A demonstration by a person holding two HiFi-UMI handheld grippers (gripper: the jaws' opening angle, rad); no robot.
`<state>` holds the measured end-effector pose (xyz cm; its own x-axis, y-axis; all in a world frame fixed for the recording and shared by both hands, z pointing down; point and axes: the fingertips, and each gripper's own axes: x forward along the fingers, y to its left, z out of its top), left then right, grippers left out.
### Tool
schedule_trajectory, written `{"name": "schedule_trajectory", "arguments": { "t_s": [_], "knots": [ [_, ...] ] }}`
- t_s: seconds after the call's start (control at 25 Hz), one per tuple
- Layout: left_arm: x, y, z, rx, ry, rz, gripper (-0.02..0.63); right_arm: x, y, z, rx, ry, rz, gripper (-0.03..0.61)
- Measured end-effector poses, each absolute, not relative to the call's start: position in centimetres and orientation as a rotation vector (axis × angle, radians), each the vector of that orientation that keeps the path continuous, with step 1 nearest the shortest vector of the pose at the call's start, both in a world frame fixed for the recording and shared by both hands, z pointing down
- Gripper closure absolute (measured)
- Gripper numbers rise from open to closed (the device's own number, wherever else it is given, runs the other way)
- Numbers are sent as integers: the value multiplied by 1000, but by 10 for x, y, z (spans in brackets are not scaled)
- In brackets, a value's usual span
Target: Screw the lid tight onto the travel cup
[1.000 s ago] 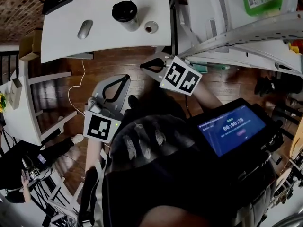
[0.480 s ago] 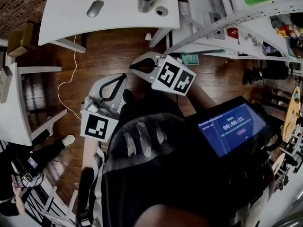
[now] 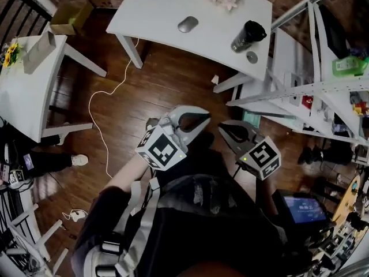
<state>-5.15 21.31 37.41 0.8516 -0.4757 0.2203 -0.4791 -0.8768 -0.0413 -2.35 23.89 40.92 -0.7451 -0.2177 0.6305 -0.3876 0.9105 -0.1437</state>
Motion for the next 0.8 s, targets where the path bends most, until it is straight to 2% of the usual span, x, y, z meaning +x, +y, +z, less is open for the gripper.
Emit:
{"name": "schedule_trajectory", "arguments": {
  "t_s": [0.28,0.8],
  "knots": [
    [-48,217,367,3004,-833,392,612,-20,248,398,423,-2492,304,572],
    [40,271,346,2992,-1044,607,612,67,287,387,284,-2677,300,572]
  ]
}}
